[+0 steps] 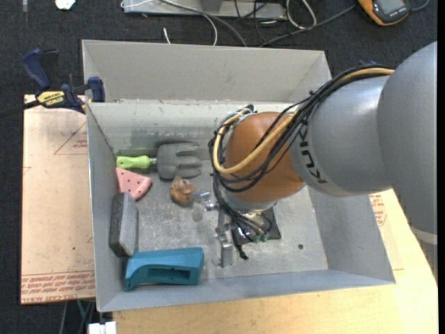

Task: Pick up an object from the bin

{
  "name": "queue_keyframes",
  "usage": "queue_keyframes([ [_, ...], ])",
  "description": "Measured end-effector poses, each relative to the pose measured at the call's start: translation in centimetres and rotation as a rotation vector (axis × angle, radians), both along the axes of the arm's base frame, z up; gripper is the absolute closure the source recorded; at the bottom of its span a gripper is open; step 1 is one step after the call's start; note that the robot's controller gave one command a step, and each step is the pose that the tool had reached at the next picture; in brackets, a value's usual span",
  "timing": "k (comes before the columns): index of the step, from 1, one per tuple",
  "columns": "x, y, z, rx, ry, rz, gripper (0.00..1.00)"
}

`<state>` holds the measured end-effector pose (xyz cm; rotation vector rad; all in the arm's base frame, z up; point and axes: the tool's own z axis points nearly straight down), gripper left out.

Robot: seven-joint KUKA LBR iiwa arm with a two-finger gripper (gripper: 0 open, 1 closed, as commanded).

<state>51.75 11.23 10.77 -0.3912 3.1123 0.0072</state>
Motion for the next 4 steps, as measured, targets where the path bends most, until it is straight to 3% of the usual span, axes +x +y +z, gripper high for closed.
queue_keyframes([
  [1, 2.2, -2.6, -1.9, 0.003, -0.003, -0.014, 0.0],
  [2, 0.5, -0.5, -2.8, -0.002, 0.002, -0.015, 0.0],
  [3, 0.8, -3.7, -1.9, 0.005, -0.001, -0.025, 0.0],
  [4, 0.5, 0.4, -1.9, 0.003, 0.002, -0.005, 0.0],
])
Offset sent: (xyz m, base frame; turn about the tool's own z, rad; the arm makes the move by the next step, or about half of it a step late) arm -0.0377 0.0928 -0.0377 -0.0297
